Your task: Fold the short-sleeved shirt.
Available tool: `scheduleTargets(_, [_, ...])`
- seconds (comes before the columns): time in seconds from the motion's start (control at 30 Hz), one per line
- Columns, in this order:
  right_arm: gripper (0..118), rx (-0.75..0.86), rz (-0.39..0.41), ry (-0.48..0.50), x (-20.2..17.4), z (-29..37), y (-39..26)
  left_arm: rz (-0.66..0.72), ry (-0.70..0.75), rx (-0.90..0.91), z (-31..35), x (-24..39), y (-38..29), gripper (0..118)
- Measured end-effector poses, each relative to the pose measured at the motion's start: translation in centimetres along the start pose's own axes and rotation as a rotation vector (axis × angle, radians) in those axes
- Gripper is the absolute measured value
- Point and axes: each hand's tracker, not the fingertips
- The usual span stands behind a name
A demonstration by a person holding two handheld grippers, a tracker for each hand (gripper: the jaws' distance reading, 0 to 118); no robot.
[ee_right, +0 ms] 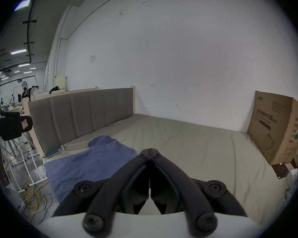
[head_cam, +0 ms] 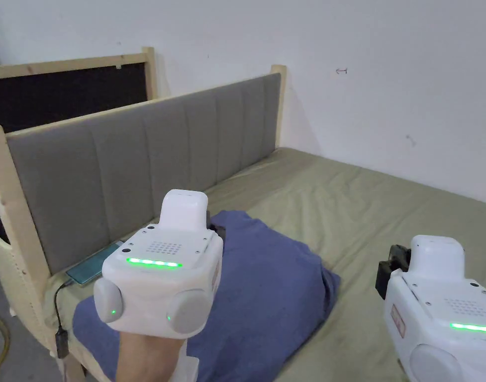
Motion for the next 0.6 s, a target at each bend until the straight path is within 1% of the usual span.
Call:
scheduleTargets(0.1, [0,-0.027,-0.008,0.016,-0.4,-0.7,-0.3,-0.008,0.007,-0.049,-1.7,-0.3,-0.8,0])
scheduleTargets(0.17, [0,-0.034,-0.005,0.018,-0.5,-1.0,-0.6,-0.038,-0.013,-0.151,-3.9,-0.2,-1.4,2])
scheduleTargets(0.2, [0,-0.043,-0.003,0.018,-0.5,-1.3,-0.8,-0.044,-0.017,-0.214,-5.3,-0.1,-1.9,14])
scheduleTargets(0.27, [0,-0.065,-0.001,0.025,-0.5,-1.7,-1.2,-0.033,-0.066,-0.298,-8.0,0.1,-3.4,80])
scheduleTargets(0.3, [0,-0.075,0.0,0.027,-0.5,-2.0,-1.5,-0.021,-0.085,-0.344,-9.6,0.2,-4.2,107])
scheduleTargets(0.33, [0,-0.083,0.001,0.023,-0.4,-2.3,-1.7,-0.018,-0.082,-0.403,-10.9,0.5,-5.1,118])
scheduleTargets(0.37, [0,-0.096,0.0,0.022,-0.3,-2.5,-2.0,-0.007,-0.091,-0.415,-11.8,0.7,-5.8,118])
scheduleTargets(0.4, [0,-0.105,-0.005,0.023,-0.1,-2.8,-2.3,0.004,-0.092,-0.388,-12.5,1.0,-6.3,118])
scheduleTargets(0.5, [0,-0.151,-0.022,0.023,0.4,-4.4,-3.1,0.0,-0.095,-0.451,-15.5,2.2,-7.5,118])
scheduleTargets(0.6, [0,-0.186,-0.035,0.019,0.8,-5.8,-4.0,-0.068,-0.102,-0.566,-19.3,3.7,-9.5,118])
